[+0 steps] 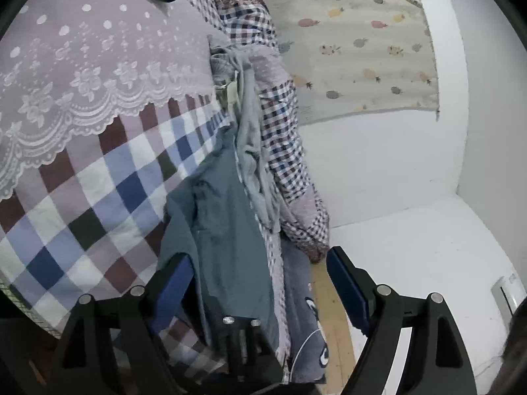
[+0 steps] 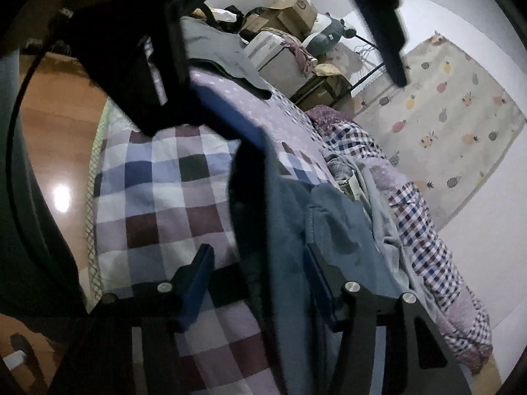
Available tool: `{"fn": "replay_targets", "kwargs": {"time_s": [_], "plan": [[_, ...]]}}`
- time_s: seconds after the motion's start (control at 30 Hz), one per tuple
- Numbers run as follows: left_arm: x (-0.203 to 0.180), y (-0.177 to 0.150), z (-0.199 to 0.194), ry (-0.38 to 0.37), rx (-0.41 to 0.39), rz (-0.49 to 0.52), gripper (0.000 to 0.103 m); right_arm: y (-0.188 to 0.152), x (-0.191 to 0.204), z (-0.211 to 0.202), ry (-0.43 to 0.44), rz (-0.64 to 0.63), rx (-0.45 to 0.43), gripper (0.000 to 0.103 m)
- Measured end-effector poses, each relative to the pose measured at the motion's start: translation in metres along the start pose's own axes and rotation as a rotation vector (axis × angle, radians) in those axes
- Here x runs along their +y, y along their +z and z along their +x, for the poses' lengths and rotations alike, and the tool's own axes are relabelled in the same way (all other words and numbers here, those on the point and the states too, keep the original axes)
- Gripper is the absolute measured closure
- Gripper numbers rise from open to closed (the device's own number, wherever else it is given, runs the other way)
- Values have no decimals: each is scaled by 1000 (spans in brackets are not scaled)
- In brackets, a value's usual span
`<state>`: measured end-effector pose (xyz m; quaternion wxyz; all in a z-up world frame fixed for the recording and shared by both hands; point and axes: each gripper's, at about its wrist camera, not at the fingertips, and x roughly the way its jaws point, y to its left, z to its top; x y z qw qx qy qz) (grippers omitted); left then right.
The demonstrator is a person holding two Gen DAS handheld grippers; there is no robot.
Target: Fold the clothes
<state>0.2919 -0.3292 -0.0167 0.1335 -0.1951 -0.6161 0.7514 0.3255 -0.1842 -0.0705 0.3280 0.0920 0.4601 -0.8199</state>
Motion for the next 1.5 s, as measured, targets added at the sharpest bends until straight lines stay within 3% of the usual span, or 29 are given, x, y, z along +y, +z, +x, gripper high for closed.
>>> {"fn": "replay_targets", "kwargs": {"time_s": [0.1,0.2,0.23,0.43,0.63,0.77,1.07,1.3,1.37,1.43,1.5], "plan": [[2,1,1,0,1,-17,19,-2,1,2,-9,-3,7,65],[6,0,-4,22,-19,-30,19,-1,-8,4,-26,30,14,94],[9,-1,-8,33,-30,-36,19,-1,-13,3,-30,48,13,99],[27,-1,-19,160,-83,-119,19,9,-35,-10,5,133,-19,100],[34,-6,2,199,13,-134,19,13,-42,-19,35,173,-24,101],[42,-12,19,168,81,-183,19,17,-49,-22,33,196,-37,101],[49,-25,35,31,111,-285,19,26,-60,-29,42,230,-52,101],[36,-11,18,45,-2,-211,19,28,-59,-35,66,225,-63,101],[32,-6,11,53,-41,-192,24,28,-59,-35,66,220,-62,101],[30,-3,8,74,-59,-179,43,27,-58,-34,66,218,-60,101],[30,-2,9,104,-52,-170,56,27,-57,-33,66,215,-58,101]]}}
